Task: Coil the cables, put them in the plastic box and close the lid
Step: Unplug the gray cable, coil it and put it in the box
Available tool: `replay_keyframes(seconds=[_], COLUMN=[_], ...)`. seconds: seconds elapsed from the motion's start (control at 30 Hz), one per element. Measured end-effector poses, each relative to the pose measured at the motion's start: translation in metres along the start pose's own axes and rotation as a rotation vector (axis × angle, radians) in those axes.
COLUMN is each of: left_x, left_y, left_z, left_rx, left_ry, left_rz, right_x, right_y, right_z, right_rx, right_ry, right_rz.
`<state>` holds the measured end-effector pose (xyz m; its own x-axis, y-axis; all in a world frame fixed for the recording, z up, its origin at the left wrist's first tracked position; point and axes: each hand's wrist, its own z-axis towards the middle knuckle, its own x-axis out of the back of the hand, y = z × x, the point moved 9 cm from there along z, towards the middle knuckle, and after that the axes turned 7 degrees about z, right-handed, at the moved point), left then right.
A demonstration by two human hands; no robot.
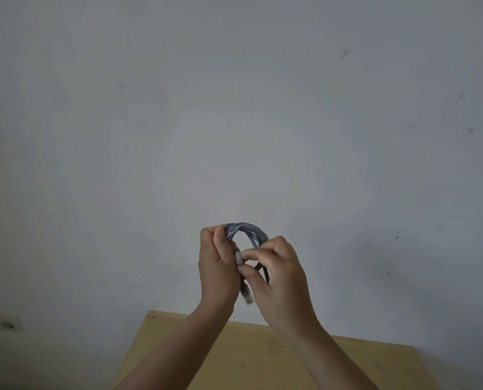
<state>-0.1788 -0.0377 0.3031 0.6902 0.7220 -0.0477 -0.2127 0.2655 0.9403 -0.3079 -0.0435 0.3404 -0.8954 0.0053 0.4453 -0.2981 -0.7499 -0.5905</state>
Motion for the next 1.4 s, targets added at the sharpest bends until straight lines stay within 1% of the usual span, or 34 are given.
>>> replay_keyframes(seconds=[0.07,0.17,0.2,0.27,0.33,0.4,0.47,0.6,0.73,0.83,0.97,1.07,1.13,1.17,1.2,1.27,1.33,1.37,1.4], left_x=[-0.001,0.001,0.002,0.005,0.005,0.006,0.006,0.003,-0.001,0.0,-0.002,-0.009,-0.012,-0.012,-0.013,-0.016,-0.021,-0.023,-0.023], left_y=[-0.003,-0.007,-0.006,-0.001,0.005,0.005,0.006,0.01,0.016,0.021,0.018,0.016,0.016,0.016,0.015,0.011,0.004,-0.001,-0.006], left_z=[0.001,0.007,0.01,0.013,0.014,0.015,0.016,0.011,0.006,0.002,0.0,-0.003,-0.003,-0.002,0.0,0.003,0.0,-0.002,-0.004], left_rx=[0.032,0.118,0.125,0.086,0.04,0.042,0.036,-0.034,-0.114,-0.154,-0.164,-0.178,-0.182,-0.169,-0.142,-0.063,0.021,0.06,0.093], left_ry=[-0.01,0.024,0.044,0.081,0.101,0.123,0.123,0.083,0.028,0.023,0.022,-0.04,-0.085,-0.098,-0.105,-0.124,-0.148,-0.156,-0.162], left_rz=[-0.009,-0.117,-0.151,-0.16,-0.15,-0.152,-0.145,-0.071,-0.057,-0.08,-0.081,-0.019,-0.015,-0.032,-0.067,-0.157,-0.22,-0.236,-0.246], right_x=[-0.002,-0.002,0.0,0.008,0.014,0.015,0.016,0.017,0.022,0.025,0.029,0.018,0.013,0.014,0.018,0.031,0.037,0.037,0.038], right_y=[0.0,0.002,0.004,0.011,0.018,0.022,0.021,0.02,0.03,0.028,0.019,0.016,0.021,0.023,0.024,0.032,0.044,0.045,0.04], right_z=[-0.001,-0.005,-0.006,-0.006,-0.007,-0.01,-0.01,-0.006,-0.004,0.001,0.007,0.011,0.014,0.016,0.016,0.011,0.003,0.001,0.0], right_rx=[-0.059,-0.169,-0.214,-0.3,-0.393,-0.43,-0.413,-0.372,-0.405,-0.395,-0.296,-0.179,-0.144,-0.134,-0.136,-0.208,-0.275,-0.245,-0.167], right_ry=[-0.052,-0.112,-0.105,-0.043,0.006,-0.001,-0.025,-0.083,-0.052,-0.063,-0.044,-0.116,-0.157,-0.137,-0.078,0.098,0.217,0.242,0.253], right_rz=[0.15,0.376,0.468,0.614,0.652,0.598,0.493,0.289,0.15,0.06,-0.094,-0.217,-0.229,-0.191,-0.12,0.062,0.183,0.183,0.143])
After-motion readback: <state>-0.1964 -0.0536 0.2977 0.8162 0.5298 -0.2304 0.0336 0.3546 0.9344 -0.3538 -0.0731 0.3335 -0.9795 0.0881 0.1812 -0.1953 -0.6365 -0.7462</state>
